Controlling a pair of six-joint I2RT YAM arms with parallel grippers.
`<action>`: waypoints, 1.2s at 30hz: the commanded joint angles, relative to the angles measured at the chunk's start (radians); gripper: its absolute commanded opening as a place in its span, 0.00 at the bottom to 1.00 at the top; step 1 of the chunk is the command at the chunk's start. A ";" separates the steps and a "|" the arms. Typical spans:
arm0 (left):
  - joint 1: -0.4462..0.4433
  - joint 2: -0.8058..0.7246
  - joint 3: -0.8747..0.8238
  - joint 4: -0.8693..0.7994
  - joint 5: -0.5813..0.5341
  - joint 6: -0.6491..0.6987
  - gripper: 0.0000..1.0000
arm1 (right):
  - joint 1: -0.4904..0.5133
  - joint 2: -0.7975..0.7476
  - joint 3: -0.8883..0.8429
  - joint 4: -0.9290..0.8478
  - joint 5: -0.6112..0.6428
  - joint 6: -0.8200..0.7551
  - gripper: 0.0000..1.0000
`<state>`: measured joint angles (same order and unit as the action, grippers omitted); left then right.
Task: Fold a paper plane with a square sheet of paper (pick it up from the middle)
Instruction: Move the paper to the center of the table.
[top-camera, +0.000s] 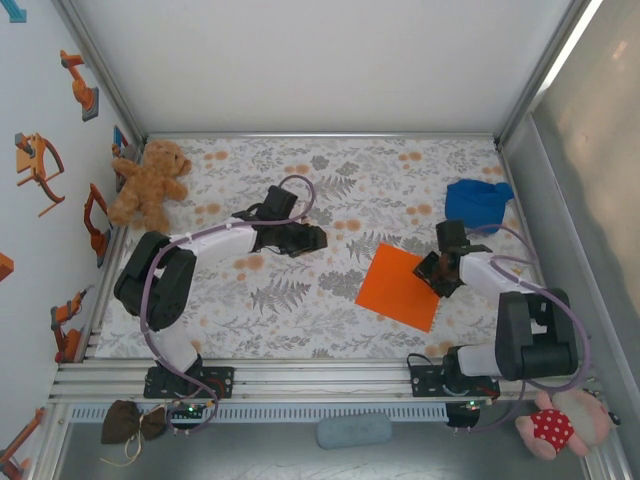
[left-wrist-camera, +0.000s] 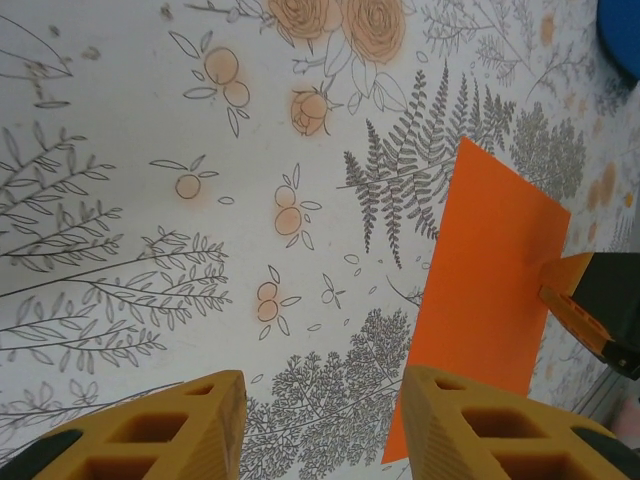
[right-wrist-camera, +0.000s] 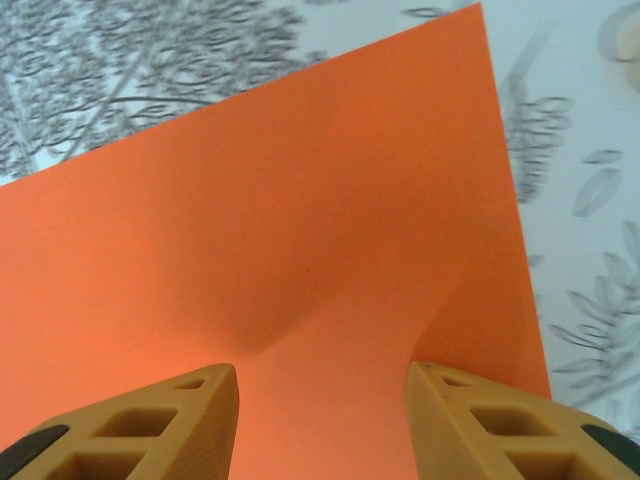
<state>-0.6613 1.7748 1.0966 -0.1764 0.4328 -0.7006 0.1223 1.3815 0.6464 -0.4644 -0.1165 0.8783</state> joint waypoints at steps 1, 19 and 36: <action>-0.008 0.023 0.033 -0.014 0.026 -0.017 0.44 | 0.072 0.070 0.036 0.030 0.012 0.041 0.48; 0.101 -0.104 -0.118 -0.051 -0.079 -0.061 0.34 | 0.433 0.549 0.466 0.239 -0.075 0.170 0.41; 0.153 -0.070 -0.153 -0.018 -0.088 -0.154 0.22 | 0.441 0.363 0.435 0.215 -0.034 -0.012 0.36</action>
<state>-0.5171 1.6909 0.9611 -0.2062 0.3515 -0.8150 0.5671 1.7580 1.1263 -0.2115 -0.1787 0.9146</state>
